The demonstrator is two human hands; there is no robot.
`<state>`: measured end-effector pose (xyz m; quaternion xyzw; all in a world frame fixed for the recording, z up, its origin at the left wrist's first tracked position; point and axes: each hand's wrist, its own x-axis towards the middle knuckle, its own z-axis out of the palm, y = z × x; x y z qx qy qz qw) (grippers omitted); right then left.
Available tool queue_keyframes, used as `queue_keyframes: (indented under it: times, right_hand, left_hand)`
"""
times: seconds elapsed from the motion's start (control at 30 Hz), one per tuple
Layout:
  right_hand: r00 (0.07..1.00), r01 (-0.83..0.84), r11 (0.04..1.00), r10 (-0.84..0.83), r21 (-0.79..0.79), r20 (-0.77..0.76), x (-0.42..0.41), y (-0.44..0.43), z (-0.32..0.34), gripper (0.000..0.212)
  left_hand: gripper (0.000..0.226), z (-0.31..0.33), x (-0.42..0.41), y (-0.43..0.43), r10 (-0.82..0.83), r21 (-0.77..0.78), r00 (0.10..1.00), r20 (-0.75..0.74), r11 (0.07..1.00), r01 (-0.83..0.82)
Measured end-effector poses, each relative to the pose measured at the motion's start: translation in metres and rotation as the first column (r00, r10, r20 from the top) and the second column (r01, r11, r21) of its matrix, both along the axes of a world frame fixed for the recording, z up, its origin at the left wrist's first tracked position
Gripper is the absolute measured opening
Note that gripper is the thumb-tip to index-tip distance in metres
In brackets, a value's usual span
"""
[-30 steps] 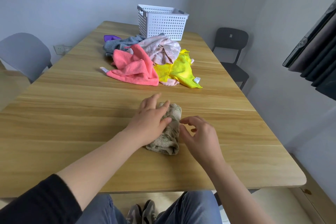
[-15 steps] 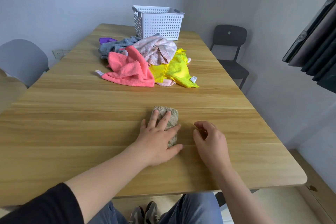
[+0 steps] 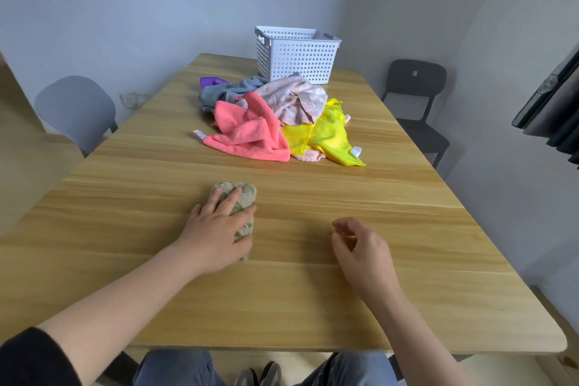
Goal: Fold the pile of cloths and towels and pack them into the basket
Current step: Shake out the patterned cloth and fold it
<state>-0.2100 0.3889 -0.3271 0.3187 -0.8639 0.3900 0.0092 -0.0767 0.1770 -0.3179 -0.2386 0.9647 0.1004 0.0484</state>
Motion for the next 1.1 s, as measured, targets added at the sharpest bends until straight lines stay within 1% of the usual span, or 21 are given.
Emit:
queue_keyframes:
  times: [0.23,0.53,0.7,0.8,0.87,0.97,1.0,1.1]
  right_hand:
    - [0.996,-0.071,0.995,0.074,0.067,-0.039,0.004,-0.064,-0.001,0.020]
    - [0.984,-0.137,0.979,0.152,0.151,-0.096,0.000,-0.130,-0.002,0.022]
    - [0.982,-0.126,0.976,0.148,0.177,-0.117,-0.016,-0.152,-0.001,0.023]
    - [0.987,-0.101,0.977,0.122,0.189,-0.102,-0.031,-0.160,0.002,0.025]
    - [0.986,-0.076,0.982,0.100,0.171,-0.135,-0.041,-0.167,0.004,0.028]
    - [0.982,-0.052,0.992,0.071,0.113,-0.175,-0.059,-0.180,0.007,0.039]
    - [0.986,-0.039,0.994,0.054,0.104,-0.155,-0.065,-0.186,0.009,0.043]
    - [0.999,-0.020,0.997,0.022,0.078,-0.032,-0.075,-0.200,0.012,0.051]
  left_hand:
    - [0.059,-0.001,0.028,-0.069,0.040,-0.016,0.999,-0.031,0.999,-0.041]
    - [0.059,0.001,0.053,-0.154,0.080,-0.021,0.997,0.014,0.997,-0.080]
    - [0.062,0.013,0.042,-0.170,0.056,-0.062,0.997,0.044,0.997,-0.053]
    - [0.065,0.020,0.034,-0.163,0.025,-0.103,0.997,-0.070,0.994,-0.032]
    - [0.065,0.023,0.028,-0.151,-0.010,-0.118,0.988,-0.157,0.993,-0.009]
    - [0.059,0.024,0.015,-0.129,-0.031,-0.039,0.959,-0.280,0.999,0.021]
    - [0.057,0.023,0.011,-0.121,-0.031,-0.002,0.945,-0.324,0.999,0.032]
    - [0.055,0.016,0.003,-0.096,-0.007,0.072,0.909,-0.417,0.997,0.041]
